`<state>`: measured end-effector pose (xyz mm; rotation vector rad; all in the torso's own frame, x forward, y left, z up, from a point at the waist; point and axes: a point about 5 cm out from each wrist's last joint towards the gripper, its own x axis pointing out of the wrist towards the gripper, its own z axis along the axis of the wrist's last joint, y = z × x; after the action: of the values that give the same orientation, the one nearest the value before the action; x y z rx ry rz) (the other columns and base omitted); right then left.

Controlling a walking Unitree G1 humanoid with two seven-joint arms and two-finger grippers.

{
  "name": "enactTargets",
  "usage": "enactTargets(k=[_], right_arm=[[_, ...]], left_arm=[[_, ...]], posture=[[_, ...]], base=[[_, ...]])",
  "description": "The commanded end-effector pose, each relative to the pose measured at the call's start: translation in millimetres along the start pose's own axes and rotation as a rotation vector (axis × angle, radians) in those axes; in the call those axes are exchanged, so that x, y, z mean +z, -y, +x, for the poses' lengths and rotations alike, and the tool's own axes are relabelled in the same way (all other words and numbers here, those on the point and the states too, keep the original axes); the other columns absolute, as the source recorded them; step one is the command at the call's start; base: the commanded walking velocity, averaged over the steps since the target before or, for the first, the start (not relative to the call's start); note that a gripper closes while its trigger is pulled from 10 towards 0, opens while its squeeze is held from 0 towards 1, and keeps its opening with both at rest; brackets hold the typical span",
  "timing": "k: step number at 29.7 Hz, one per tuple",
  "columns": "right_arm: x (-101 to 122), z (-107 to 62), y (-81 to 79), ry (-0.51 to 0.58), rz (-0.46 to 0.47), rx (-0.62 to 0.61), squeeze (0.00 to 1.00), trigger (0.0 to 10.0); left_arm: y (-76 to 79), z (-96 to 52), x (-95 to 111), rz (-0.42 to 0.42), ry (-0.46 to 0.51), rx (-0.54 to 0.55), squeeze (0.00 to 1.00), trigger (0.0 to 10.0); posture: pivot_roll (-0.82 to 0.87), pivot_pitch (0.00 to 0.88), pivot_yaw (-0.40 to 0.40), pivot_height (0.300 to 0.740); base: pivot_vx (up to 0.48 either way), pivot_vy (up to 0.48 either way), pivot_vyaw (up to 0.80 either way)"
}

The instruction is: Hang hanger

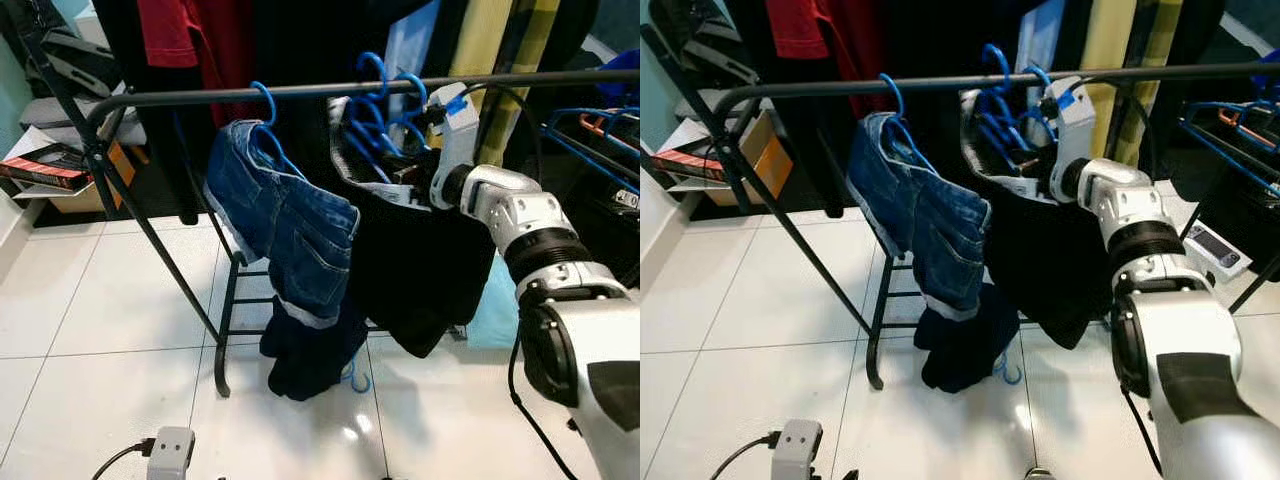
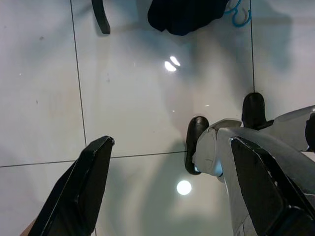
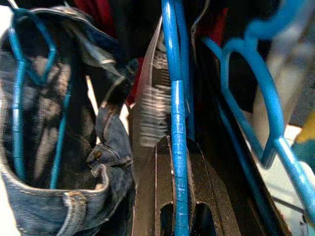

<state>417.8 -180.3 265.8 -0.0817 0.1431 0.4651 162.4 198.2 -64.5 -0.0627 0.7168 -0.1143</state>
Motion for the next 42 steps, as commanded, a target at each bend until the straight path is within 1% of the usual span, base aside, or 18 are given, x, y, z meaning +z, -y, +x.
enactTargets(k=[1,3,7,9,13,19,20,25,28,31,32,33,37,38,39,40,41,42], right_arm=[[-1,-0.3,2.5,-0.029,0.008,-0.033,0.0,10.0],[-3,-1.5,7.3,-0.027,0.039,-0.086,0.0,10.0],[-9,0.0,5.3,-0.034,0.041,-0.075,0.0,10.0],[-17,3.4,-2.8,-0.071,0.015,-0.003,0.0,10.0],[-18,9.5,-21.4,-0.056,-0.034,0.168,0.0,10.0],[-19,11.6,-25.8,-0.054,-0.038,0.193,0.0,10.0],[-20,11.6,-24.8,-0.059,-0.038,0.178,1.0,10.0],[-29,7.7,-15.9,-0.068,-0.02,0.114,1.0,10.0],[-39,-0.9,-3.4,-0.056,-0.009,0.069,1.0,10.0],[-39,-0.9,-3.4,-0.056,-0.009,0.069,1.0,10.0],[-40,-7.2,2.7,-0.01,0.001,0.074,1.0,10.0],[-34,-18.7,4.0,0.125,0.065,0.15,1.0,10.0],[-34,-18.7,4.0,0.125,0.065,0.15,1.0,10.0],[-30,-35.2,1.0,0.247,0.093,0.235,1.0,10.0],[-30,-35.2,1.0,0.247,0.093,0.235,1.0,10.0],[-33,-56.7,-9.6,0.329,0.132,0.363,1.0,10.0],[-33,-56.7,-9.6,0.329,0.132,0.363,1.0,10.0],[-42,-75.4,-23.1,0.348,0.157,0.482,1.0,10.0]], left_arm=[[-4.1,-4.8,-9,-0.01,-0.033,0.01,0.0,10.0],[-4.2,-5.7,-8,-0.007,-0.026,0.014,0.0,10.0],[-4.3,-6.5,-8,-0.005,-0.021,0.016,0.0,10.0],[-4.3,-7.2,-8,-0.004,-0.018,0.018,0.0,10.0],[-4.5,-6.2,-7,-0.003,-0.017,0.023,0.0,10.0],[-4.3,-4.5,-5,-0.002,-0.017,0.025,0.0,10.0],[-4.0,-2.9,-4,-0.002,-0.017,0.025,0.0,10.0],[-1.9,4.0,1,-0.008,-0.015,0.028,0.0,10.0],[1.0,11.8,7,-0.02,-0.011,0.033,0.0,10.0],[1.0,11.8,7,-0.02,-0.011,0.033,0.0,10.0],[2.3,15.3,11,-0.026,-0.007,0.036,0.0,10.0],[3.5,21.5,18,-0.042,0.002,0.053,0.0,10.0],[3.5,21.5,18,-0.042,0.002,0.053,0.0,10.0],[4.3,26.6,25,-0.054,0.013,0.069,0.0,10.0],[4.3,26.6,25,-0.054,0.013,0.069,0.0,10.0],[5.3,32.3,35,-0.074,0.033,0.086,0.0,10.0],[5.3,32.3,35,-0.074,0.033,0.086,0.0,10.0],[6.4,36.8,44,-0.085,0.051,0.098,0.0,10.0]], posture=[[0.0,0.232,0.063,0.74],[0.0,0.234,0.063,0.74],[0.0,0.234,0.061,0.74],[0.0,0.236,0.058,0.74],[0.0,0.223,0.059,0.74],[0.0,0.214,0.06,0.74],[0.0,0.205,0.059,0.74],[-0.01,0.167,0.055,0.74],[-0.03,0.125,0.056,0.74],[-0.03,0.125,0.056,0.74],[-0.04,0.106,0.054,0.74],[-0.07,0.044,0.063,0.74],[-0.07,0.044,0.063,0.74],[-0.07,0.025,0.063,0.74],[-0.07,0.025,0.063,0.74],[-0.1,0.0,0.07,0.74],[-0.1,0.0,0.07,0.74],[-0.1,0.0,0.07,0.74]], base=[[0.0,0.0,0.0],[0.0,0.0,0.0],[0.0,0.0,0.0],[0.0,0.0,0.0],[0.0,0.0,0.0],[0.0,0.0,0.0],[0.0,0.0,0.0],[0.0,0.0,0.0],[0.0,0.0,0.0],[0.0,0.0,0.0],[0.0,0.0,0.0],[0.0,0.0,0.0],[0.0,0.0,0.0],[0.0,0.0,0.0],[0.0,0.0,0.0],[0.0,0.0,0.0],[0.0,0.0,0.0],[0.0,0.0,0.0]])
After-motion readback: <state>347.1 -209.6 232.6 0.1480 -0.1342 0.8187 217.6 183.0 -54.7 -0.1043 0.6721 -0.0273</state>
